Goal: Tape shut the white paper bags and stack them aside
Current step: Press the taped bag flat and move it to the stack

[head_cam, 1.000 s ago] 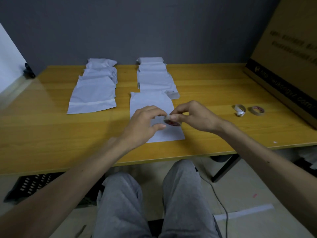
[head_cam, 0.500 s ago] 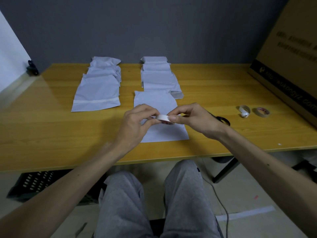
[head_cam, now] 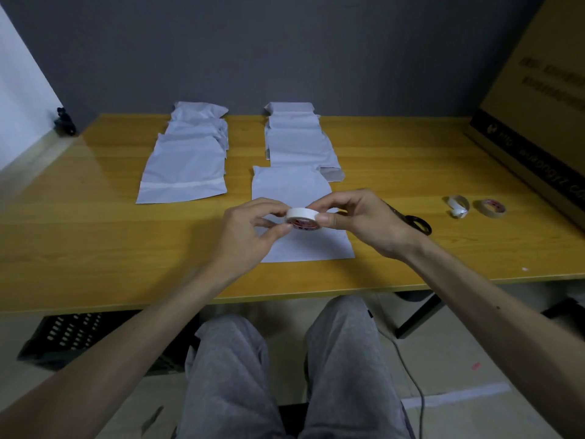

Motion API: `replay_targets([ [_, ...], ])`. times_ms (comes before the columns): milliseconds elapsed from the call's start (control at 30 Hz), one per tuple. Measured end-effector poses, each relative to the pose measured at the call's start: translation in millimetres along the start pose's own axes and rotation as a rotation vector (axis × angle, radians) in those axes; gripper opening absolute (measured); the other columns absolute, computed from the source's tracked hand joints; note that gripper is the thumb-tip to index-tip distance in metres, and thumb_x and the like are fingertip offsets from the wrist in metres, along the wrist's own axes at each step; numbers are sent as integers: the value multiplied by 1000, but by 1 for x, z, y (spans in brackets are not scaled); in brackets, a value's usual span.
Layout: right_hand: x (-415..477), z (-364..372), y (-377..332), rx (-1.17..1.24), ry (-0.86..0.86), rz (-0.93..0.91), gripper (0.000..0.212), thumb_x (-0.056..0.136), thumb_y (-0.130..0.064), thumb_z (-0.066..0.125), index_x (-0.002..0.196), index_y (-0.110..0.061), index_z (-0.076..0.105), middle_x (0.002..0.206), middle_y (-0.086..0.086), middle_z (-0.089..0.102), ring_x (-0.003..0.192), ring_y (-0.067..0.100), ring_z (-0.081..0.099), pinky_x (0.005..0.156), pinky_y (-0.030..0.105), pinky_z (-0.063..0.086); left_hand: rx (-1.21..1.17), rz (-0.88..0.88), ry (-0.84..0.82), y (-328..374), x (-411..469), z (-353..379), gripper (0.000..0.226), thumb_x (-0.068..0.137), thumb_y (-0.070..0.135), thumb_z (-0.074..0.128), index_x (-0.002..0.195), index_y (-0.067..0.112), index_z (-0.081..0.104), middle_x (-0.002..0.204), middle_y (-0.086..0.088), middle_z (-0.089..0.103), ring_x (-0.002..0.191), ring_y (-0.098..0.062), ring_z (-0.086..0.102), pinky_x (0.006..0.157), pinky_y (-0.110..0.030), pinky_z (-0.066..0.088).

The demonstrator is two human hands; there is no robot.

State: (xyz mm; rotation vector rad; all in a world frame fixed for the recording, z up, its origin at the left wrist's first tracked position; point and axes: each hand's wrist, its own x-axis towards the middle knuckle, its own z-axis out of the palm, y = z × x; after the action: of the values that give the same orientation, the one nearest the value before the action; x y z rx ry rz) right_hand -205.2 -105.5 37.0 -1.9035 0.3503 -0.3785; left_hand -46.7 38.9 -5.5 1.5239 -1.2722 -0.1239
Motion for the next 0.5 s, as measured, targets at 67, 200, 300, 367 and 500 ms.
replay_targets([
  [67, 2, 3, -3, 8, -12, -13, 16, 87, -8, 67, 102, -5, 72, 102, 14, 70, 98, 24, 65, 87, 28, 53, 66, 76, -37, 1, 1, -3, 28, 79, 13, 77, 106, 9, 71, 103, 2, 67, 95, -7, 62, 77, -22, 55],
  [200, 4, 9, -4, 69, -22, -20, 14, 85, -5, 68, 98, -4, 72, 98, 20, 69, 96, 33, 65, 88, 35, 53, 172, 193, -49, 6, 4, -4, 22, 82, 19, 74, 101, 9, 73, 94, 3, 69, 86, -8, 60, 73, -22, 51],
  [300, 4, 10, -2, 93, -18, -14, 16, 85, -7, 68, 100, -3, 72, 101, 17, 70, 97, 29, 66, 87, 31, 52, 130, 187, 17, 7, 2, -4, 13, 81, 12, 75, 93, 7, 75, 86, 4, 70, 77, -5, 61, 70, -19, 47],
  [367, 1, 8, 0, 98, -19, 7, 18, 86, -6, 66, 104, -3, 70, 106, 13, 70, 99, 20, 65, 82, 24, 50, 76, 141, 62, 6, 0, -5, 14, 79, 10, 76, 92, 6, 76, 86, 6, 71, 77, -4, 64, 69, -24, 51],
  [500, -1, 7, 3, 92, -70, 34, 17, 88, -1, 63, 102, -6, 70, 108, 12, 69, 102, 17, 64, 83, 22, 48, 35, 97, 54, 4, -3, -4, 18, 76, 11, 78, 93, 8, 77, 86, 5, 73, 76, -8, 67, 71, -33, 55],
])
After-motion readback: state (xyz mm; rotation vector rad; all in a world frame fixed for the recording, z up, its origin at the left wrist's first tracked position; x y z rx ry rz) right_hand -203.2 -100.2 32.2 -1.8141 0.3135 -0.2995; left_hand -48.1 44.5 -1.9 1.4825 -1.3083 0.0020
